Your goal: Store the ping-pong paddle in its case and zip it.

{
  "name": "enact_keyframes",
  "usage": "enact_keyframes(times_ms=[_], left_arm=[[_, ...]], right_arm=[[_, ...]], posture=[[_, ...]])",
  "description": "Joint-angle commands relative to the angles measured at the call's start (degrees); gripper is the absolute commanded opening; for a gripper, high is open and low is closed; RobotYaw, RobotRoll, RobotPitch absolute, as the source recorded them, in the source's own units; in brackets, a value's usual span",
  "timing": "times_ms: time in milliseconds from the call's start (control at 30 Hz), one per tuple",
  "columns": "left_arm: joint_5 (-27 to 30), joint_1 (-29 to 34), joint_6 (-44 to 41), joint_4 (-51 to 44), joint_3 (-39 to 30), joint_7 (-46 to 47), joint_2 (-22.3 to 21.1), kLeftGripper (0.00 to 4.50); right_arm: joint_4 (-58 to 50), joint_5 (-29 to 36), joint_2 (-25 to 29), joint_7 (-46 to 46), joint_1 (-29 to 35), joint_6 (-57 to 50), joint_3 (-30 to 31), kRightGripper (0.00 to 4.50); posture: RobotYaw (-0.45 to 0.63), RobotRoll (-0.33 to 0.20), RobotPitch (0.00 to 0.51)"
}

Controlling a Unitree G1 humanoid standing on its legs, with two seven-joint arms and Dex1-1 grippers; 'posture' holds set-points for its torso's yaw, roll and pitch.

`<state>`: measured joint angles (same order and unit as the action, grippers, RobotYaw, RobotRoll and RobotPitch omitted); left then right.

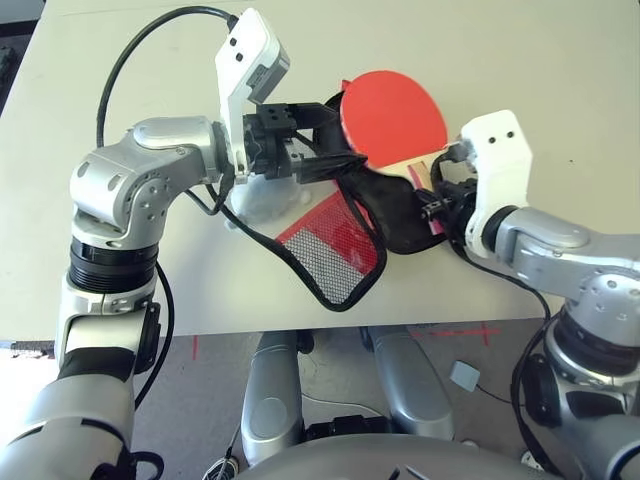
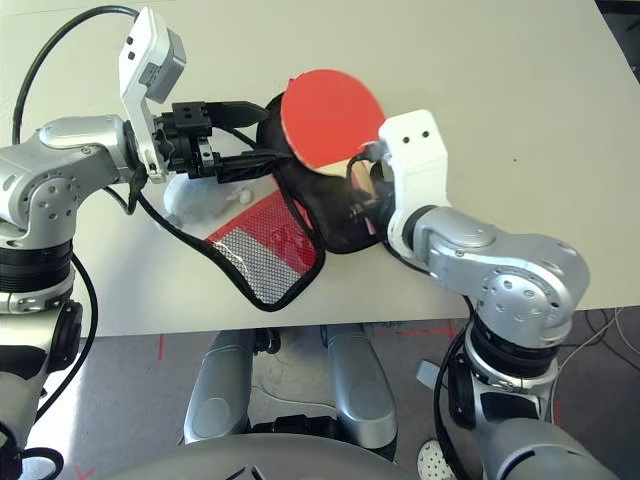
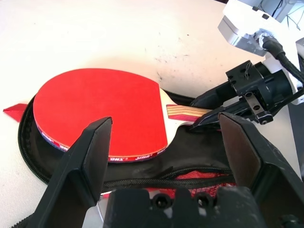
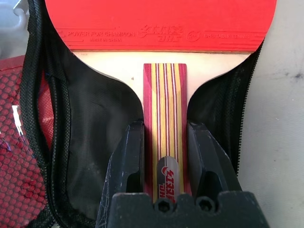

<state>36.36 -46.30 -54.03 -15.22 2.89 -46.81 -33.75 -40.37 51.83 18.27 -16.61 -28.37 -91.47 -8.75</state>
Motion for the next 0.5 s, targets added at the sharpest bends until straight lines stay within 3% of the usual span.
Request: enact_keyframes(times_ms=[33, 400, 500], left_arm=[[1.07, 1.18, -0.84, -2.21, -0.33, 0.11, -0.30, 4.50], [1.07, 1.29, -1.10, -2.56, -0.02, 0.48, -0.49, 4.50], [1.00, 1.30, -1.07, -2.63, -0.01, 0.59, -0.40, 4.50]], right_arm=[[0.14, -0.11, 0.07, 0.88, 1.88, -1.03, 1.46, 1.08], [2.16, -1.26, -1.78, 0.63, 2.42, -1.03, 1.94, 1.08], [1.77, -0.16, -1.50, 2.22, 2.18, -1.03, 1.33, 2.07]], posture=[[-0.16, 0.000, 0.374], [-0.15, 0.000, 0.376], [-0.15, 0.000, 0.372]])
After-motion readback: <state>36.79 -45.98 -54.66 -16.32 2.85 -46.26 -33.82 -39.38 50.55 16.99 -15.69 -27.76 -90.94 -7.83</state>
